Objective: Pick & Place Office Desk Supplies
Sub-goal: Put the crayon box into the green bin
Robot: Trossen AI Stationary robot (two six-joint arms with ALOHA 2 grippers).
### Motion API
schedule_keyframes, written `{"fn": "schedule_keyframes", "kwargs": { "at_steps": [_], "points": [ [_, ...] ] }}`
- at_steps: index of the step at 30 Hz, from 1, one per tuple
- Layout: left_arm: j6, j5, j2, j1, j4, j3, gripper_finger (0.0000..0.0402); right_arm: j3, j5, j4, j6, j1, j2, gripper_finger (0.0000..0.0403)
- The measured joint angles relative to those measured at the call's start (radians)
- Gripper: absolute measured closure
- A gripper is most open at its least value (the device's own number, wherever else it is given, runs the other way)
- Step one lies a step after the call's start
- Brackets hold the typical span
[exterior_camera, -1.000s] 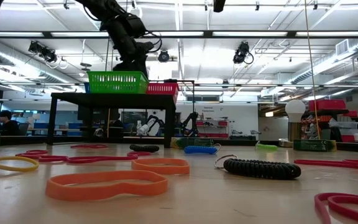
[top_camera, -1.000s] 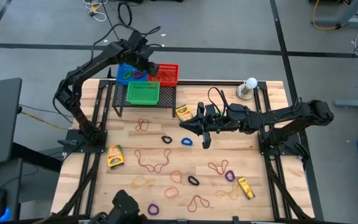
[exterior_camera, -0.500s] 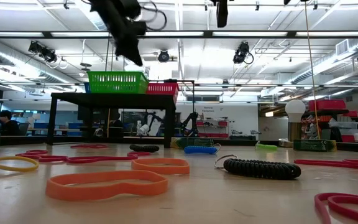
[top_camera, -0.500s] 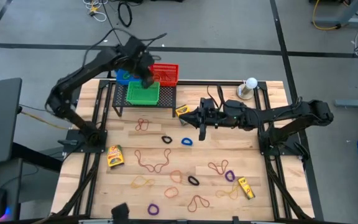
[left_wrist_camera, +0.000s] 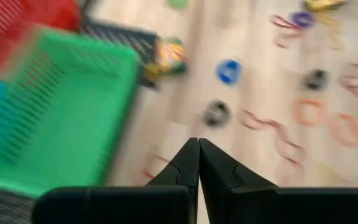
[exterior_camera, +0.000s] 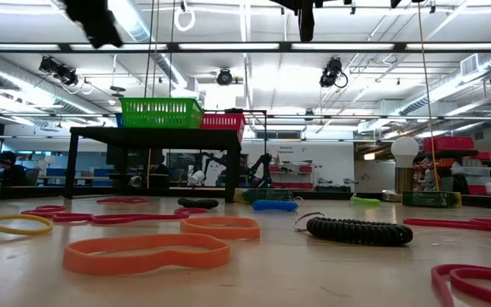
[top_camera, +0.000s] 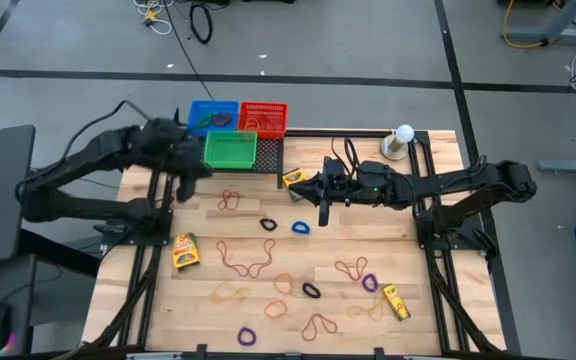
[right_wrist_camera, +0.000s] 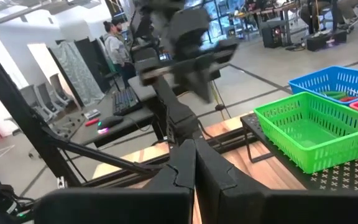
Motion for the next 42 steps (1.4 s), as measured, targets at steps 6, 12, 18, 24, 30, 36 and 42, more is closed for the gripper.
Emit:
{"fn": "schedule_keyframes", "kwargs": {
  "at_steps": [6,12,18,24,30,36,42],
  "points": [
    [-0.277,-0.187,0.034,-0.359,-0.088,0.0,0.0392,0.0,-0.001,-0.014,-0.007,-0.005,0.0,0.0398],
    [-0.508,-0.252,0.18,-0.643,-0.182,-0.001,0.0392,0.0,-0.002,-0.019,-0.018,-0.007,0.0,0.0398],
    [-0.759,-0.255,0.237,-0.865,-0.047,-0.109,0.0397,0.0,-0.004,-0.019,-0.035,-0.007,0.0,0.0398],
    [-1.088,-0.288,0.206,-1.04,0.16,-0.339,0.0394,0.0,-0.051,-0.02,-0.045,-0.007,0.0,0.0398],
    [-1.197,-0.29,0.325,-1.138,0.142,-0.385,0.0341,0.0,-0.098,-0.021,-0.067,-0.011,-0.001,0.0398],
    [-1.272,-0.285,0.492,-1.167,0.117,-0.384,0.0279,0.0,-0.142,-0.043,-0.078,-0.011,-0.001,0.0398],
    [-1.331,-0.283,0.634,-1.167,0.108,-0.38,0.0255,0.0,-0.175,-0.073,-0.104,-0.011,-0.001,0.0398]
  ]
}}
